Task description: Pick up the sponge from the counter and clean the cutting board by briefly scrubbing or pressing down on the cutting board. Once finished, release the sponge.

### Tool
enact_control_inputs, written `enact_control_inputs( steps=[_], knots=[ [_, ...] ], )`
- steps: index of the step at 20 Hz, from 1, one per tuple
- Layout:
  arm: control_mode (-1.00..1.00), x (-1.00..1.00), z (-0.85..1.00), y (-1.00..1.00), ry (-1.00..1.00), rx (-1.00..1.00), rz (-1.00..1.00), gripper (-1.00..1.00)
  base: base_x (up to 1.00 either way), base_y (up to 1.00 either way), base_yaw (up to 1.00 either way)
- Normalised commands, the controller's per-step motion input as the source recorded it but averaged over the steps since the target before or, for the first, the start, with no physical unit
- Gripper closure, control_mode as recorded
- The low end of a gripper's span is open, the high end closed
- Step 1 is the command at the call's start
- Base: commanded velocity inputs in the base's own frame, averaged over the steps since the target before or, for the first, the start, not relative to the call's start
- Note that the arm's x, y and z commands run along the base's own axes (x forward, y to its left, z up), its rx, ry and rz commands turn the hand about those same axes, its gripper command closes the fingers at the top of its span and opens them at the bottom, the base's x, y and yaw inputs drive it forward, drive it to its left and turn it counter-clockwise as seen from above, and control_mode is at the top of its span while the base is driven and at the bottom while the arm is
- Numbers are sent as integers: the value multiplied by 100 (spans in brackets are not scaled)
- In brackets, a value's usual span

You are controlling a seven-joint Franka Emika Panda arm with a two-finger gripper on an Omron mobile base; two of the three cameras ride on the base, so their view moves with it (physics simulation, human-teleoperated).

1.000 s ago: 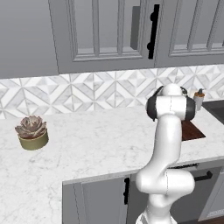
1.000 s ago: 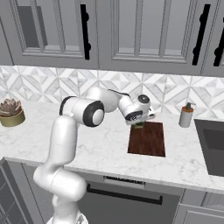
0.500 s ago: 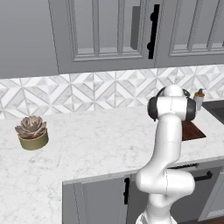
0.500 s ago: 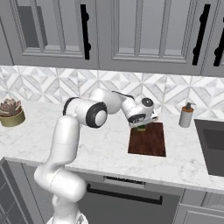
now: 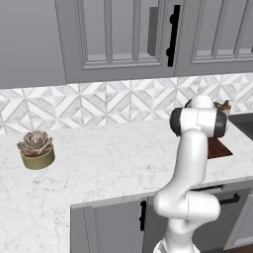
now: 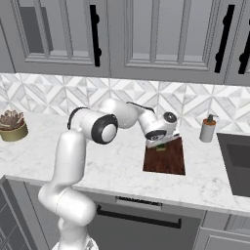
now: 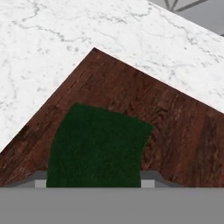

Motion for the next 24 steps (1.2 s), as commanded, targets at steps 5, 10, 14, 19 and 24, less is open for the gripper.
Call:
enact_control_inputs(
  steps=[5,10,14,19,24],
  knots=[
    [-100,-58,-7,0,0,-1,9,100,0,0,0],
    [-100,-71,-15,0,0,0,9,100,0,0,0],
    [-100,-69,-16,0,0,0,9,100,0,0,0],
    [-100,-62,-12,0,0,0,9,100,0,0,0],
    [-100,-62,-2,-1,0,0,10,100,0,0,0]
  ],
)
